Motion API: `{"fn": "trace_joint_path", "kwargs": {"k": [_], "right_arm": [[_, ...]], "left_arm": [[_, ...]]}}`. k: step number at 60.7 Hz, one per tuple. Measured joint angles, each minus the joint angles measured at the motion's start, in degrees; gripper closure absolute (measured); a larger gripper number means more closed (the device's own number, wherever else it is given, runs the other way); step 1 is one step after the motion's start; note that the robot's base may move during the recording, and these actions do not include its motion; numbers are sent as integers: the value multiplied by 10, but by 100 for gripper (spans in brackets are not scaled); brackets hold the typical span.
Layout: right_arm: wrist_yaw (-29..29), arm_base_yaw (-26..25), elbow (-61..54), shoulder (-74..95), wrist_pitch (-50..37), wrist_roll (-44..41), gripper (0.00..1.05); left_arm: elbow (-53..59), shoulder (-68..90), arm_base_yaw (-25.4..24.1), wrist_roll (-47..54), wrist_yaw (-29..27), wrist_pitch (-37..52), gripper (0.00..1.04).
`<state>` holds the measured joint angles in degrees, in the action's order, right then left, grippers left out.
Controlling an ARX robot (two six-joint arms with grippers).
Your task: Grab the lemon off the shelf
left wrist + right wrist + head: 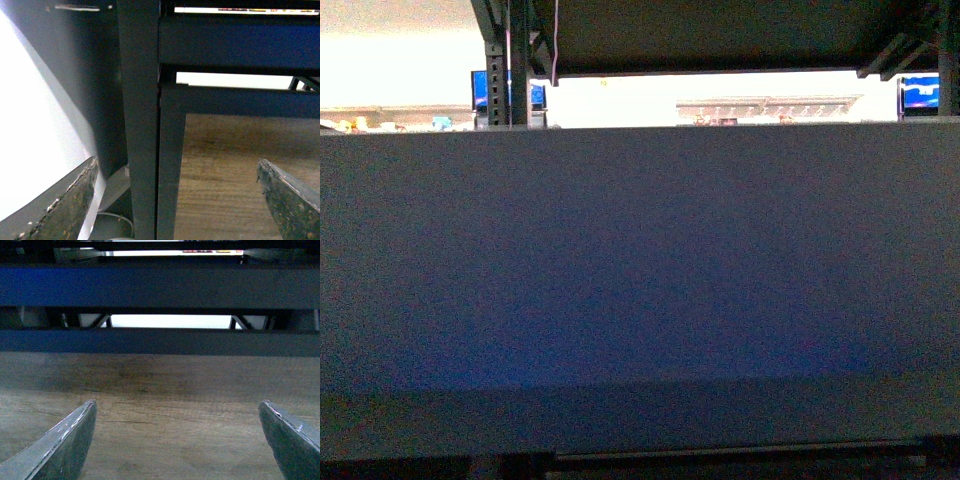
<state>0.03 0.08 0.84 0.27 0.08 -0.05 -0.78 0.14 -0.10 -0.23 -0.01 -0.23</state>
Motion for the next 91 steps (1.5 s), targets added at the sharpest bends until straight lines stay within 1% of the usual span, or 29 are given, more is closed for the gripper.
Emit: {"fn": "trace_joint_path", "kwargs": {"k": [91], "right_arm": [[0, 0, 0, 0, 0, 0, 7]], "left_arm": [[0, 0, 0, 0, 0, 0, 8]]}}
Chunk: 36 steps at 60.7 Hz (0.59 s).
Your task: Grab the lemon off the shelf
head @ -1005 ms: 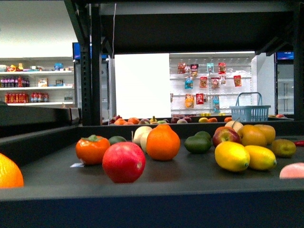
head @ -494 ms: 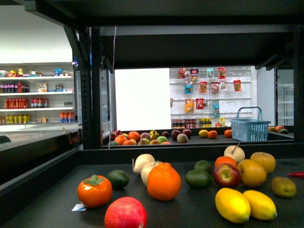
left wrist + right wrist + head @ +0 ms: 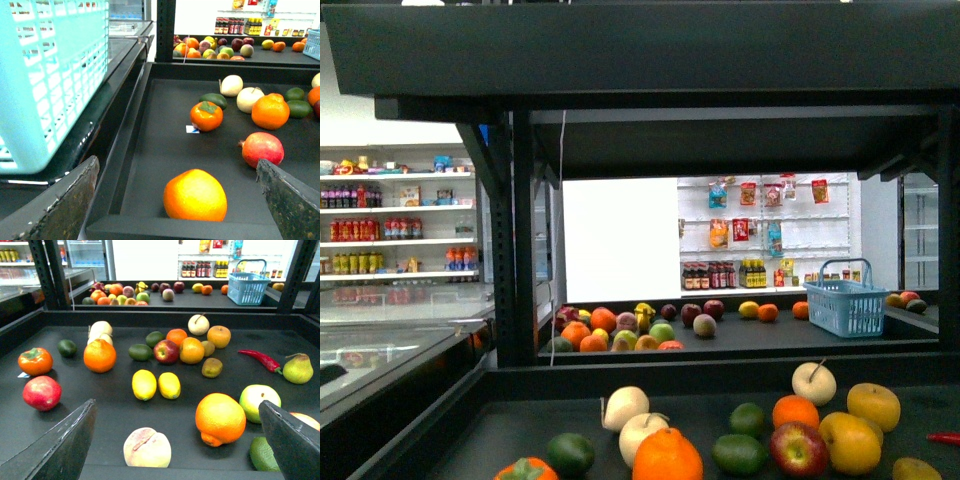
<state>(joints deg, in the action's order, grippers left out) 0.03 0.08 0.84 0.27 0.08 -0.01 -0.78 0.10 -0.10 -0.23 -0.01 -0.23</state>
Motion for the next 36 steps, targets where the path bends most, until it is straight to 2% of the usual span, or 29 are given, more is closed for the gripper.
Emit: {"fn": "trace_joint_path", "kwargs": {"k": [36], "right_arm": [[0, 0, 0, 0, 0, 0, 7]], "left_arm": [[0, 0, 0, 0, 0, 0, 8]]}}
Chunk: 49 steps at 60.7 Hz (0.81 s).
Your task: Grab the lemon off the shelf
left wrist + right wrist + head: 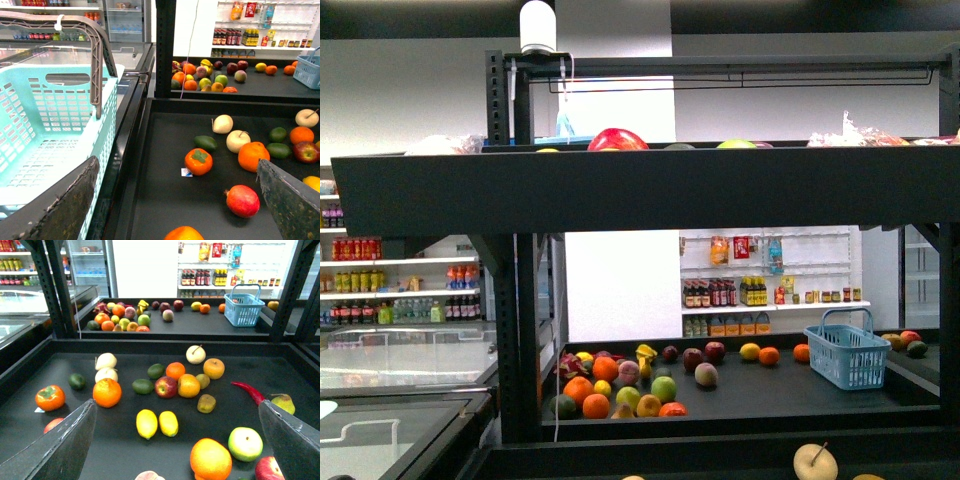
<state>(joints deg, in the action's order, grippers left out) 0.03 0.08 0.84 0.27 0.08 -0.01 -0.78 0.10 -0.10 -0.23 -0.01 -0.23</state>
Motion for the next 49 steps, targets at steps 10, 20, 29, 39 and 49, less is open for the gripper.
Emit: {"fn": "trace_joint_path", "kwargs": {"k": [10, 20, 29, 39, 49], "right_arm": [[0, 0, 0, 0, 0, 0, 7], [0, 0, 0, 0, 0, 0, 7], [0, 0, 0, 0, 0, 0, 7], [0, 0, 0, 0, 0, 0, 7], [0, 0, 0, 0, 0, 0, 7]], "left_arm": [[-12, 17, -10, -33, 49, -38, 8], [-74, 211, -89, -212, 181, -10, 8], [-187, 381, -205, -330, 278, 73, 8], [-323, 572, -317, -485, 341, 143, 8], [-428, 748, -350, -606, 347, 214, 8]]}}
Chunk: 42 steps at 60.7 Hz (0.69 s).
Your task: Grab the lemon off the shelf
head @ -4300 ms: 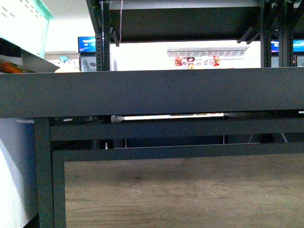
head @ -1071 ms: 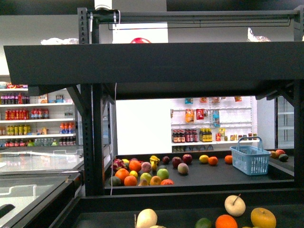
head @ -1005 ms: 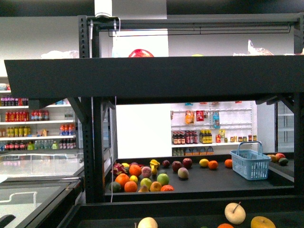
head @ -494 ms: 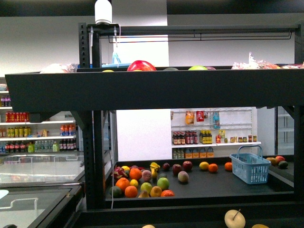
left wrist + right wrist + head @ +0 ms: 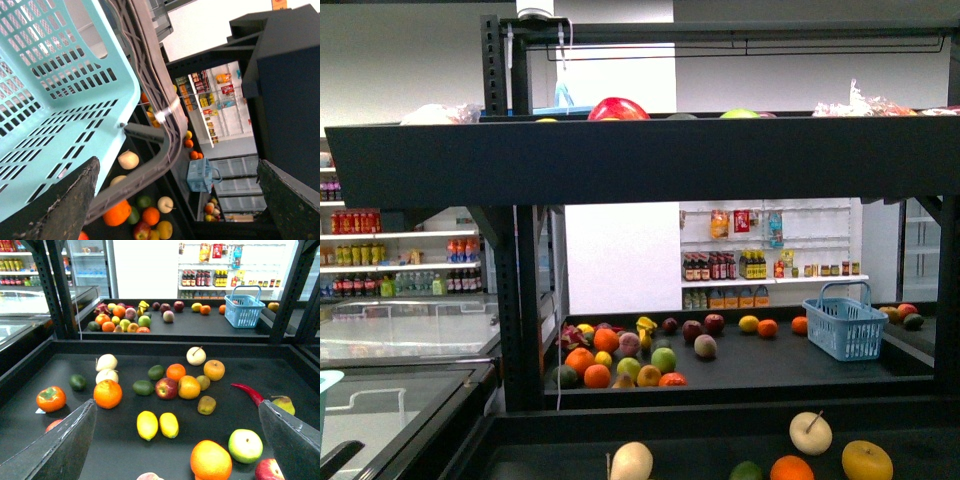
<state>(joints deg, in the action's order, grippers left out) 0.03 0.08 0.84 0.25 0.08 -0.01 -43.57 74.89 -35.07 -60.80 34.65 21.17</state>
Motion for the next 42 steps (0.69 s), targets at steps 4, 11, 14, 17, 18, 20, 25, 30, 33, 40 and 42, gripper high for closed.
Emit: {"fn": "trace_joint_path", "kwargs": {"k": [4, 11, 14, 17, 18, 20, 25, 30, 33, 40, 42], "right_arm": [[0, 0, 0, 0, 0, 0, 7], [0, 0, 0, 0, 0, 0, 7], [0, 0, 0, 0, 0, 0, 7], [0, 0, 0, 0, 0, 0, 7], [0, 0, 0, 0, 0, 0, 7], [0, 0, 0, 0, 0, 0, 7], [0, 0, 0, 0, 0, 0, 7], [0, 0, 0, 0, 0, 0, 7], [0, 0, 0, 0, 0, 0, 7], [0, 0, 0, 0, 0, 0, 7], [0, 0, 0, 0, 0, 0, 7]], "left_arm": [[-28, 52, 0, -38, -1, 31, 8], [-72, 120, 4, -98, -6, 87, 8], [-90, 146, 6, -120, -14, 108, 8], [-103, 166, 7, -137, -18, 125, 8], [-107, 173, 8, -146, -18, 134, 8], [-113, 185, 9, -155, -19, 147, 8], [-134, 215, 14, -172, -28, 152, 8], [-147, 236, 18, -181, -35, 153, 8], [-154, 247, 22, -184, -38, 156, 8], [-183, 268, 28, -190, -51, 154, 8], [-189, 272, 28, -191, -55, 151, 8]]}}
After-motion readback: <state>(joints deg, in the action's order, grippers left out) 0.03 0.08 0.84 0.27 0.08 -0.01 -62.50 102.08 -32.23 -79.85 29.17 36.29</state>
